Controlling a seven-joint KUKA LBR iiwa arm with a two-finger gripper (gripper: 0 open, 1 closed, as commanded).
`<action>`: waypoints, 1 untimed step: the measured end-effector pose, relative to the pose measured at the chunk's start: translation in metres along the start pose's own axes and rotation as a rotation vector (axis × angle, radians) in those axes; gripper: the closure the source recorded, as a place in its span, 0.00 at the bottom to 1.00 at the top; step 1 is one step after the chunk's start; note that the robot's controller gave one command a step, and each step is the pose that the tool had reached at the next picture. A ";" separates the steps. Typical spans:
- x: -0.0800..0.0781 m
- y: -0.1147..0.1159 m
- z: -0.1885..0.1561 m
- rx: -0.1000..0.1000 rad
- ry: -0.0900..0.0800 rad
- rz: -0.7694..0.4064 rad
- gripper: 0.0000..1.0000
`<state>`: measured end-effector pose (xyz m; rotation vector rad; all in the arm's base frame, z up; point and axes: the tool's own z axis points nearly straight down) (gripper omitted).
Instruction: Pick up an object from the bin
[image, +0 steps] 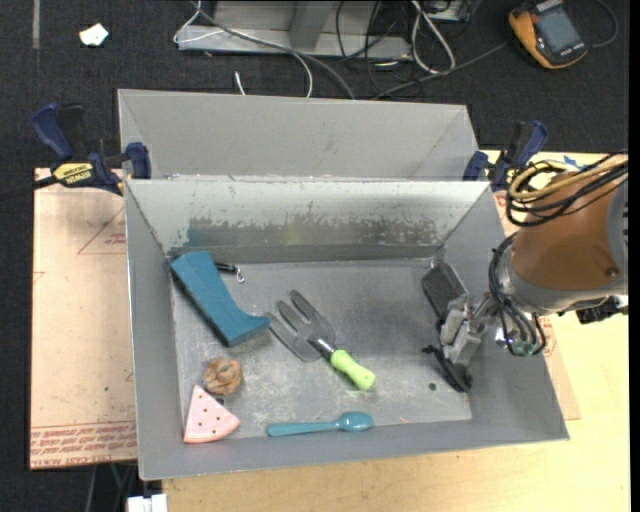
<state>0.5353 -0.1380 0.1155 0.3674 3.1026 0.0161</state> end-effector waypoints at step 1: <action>0.010 0.003 -0.056 0.001 0.002 -0.013 1.00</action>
Offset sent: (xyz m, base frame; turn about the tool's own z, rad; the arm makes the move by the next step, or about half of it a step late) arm -0.0079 0.0129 -0.0455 -0.1966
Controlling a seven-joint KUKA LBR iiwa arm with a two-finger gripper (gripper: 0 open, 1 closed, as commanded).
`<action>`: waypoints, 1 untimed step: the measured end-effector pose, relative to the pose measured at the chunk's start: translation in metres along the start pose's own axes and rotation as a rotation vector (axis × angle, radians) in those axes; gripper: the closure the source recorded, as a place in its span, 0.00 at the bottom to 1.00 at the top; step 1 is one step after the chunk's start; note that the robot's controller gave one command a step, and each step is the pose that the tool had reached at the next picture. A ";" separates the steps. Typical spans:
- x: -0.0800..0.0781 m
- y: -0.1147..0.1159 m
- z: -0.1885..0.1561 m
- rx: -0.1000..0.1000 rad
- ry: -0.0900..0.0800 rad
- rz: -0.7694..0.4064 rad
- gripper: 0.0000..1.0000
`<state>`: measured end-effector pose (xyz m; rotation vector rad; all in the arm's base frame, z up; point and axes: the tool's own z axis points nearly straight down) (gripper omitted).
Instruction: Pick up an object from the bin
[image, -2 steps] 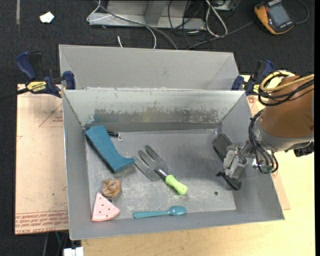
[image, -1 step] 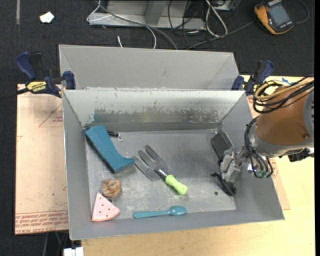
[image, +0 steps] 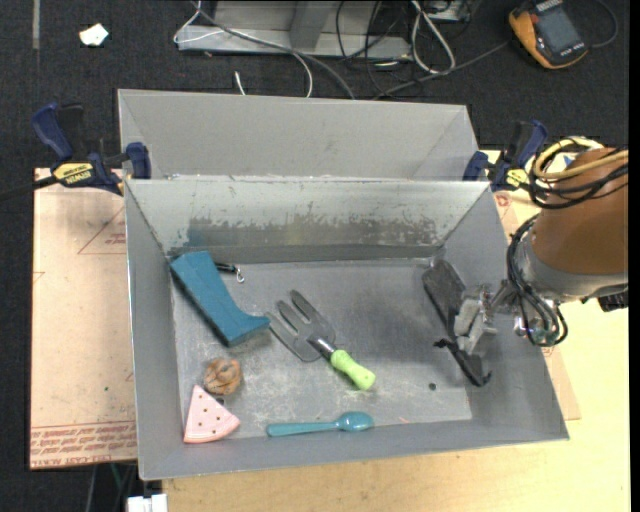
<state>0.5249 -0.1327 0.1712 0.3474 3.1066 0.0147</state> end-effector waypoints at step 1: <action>-0.002 0.004 0.046 -0.001 -0.001 -0.107 1.00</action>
Offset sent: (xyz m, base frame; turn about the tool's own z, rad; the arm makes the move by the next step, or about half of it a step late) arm -0.0059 0.0053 0.0200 -0.0793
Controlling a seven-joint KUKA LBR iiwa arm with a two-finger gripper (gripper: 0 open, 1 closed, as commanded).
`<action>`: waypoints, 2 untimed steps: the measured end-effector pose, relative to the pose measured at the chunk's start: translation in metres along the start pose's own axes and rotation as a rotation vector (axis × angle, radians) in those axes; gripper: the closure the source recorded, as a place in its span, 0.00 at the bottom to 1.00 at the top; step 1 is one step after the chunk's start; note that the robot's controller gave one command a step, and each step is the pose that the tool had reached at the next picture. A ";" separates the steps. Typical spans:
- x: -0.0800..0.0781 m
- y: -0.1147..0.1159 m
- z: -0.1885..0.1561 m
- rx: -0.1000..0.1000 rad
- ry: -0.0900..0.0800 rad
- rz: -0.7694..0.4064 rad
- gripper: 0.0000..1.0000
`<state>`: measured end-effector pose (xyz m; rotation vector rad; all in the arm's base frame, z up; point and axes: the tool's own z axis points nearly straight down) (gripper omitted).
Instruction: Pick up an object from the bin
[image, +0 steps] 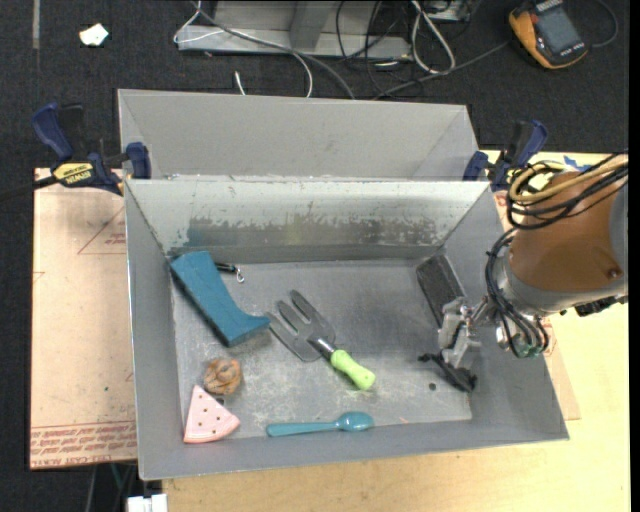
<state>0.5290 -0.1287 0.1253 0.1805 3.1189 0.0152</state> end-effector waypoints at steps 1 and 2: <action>0.007 0.001 -0.025 0.000 -0.003 0.007 1.00; 0.009 0.000 0.016 0.000 -0.006 -0.028 1.00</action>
Offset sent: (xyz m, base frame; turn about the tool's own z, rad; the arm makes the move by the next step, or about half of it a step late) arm -0.0138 0.0014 -0.0553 -0.0554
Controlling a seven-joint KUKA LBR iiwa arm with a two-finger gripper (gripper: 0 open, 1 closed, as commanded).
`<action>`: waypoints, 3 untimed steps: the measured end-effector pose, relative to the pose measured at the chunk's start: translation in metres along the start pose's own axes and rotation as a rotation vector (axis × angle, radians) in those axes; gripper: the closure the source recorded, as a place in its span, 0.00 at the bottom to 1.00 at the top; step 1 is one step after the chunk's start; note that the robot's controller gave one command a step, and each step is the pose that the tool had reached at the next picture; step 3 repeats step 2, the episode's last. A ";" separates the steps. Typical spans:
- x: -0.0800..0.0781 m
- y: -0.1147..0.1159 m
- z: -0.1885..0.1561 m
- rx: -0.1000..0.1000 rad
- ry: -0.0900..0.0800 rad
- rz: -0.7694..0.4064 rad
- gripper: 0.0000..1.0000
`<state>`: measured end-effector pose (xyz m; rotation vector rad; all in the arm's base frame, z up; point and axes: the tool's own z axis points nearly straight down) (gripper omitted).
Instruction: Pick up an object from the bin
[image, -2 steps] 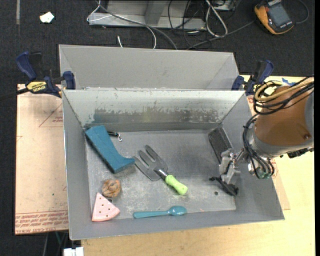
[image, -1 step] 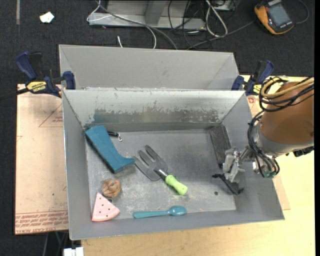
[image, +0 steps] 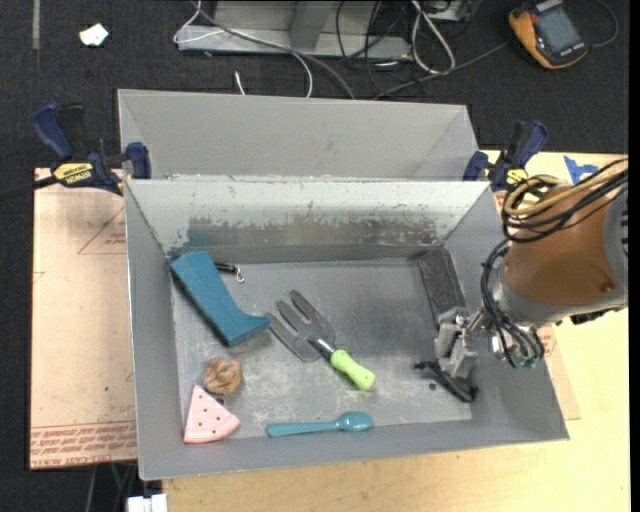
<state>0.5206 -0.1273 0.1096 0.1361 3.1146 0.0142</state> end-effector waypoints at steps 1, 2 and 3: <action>0.001 0.000 0.051 -0.002 0.008 -0.016 1.00; 0.001 0.002 0.048 0.002 0.003 -0.036 1.00; 0.001 0.002 0.048 0.002 0.003 -0.036 1.00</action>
Offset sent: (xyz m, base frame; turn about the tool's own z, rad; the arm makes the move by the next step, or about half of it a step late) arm -0.0020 0.0100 -0.0396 -0.0556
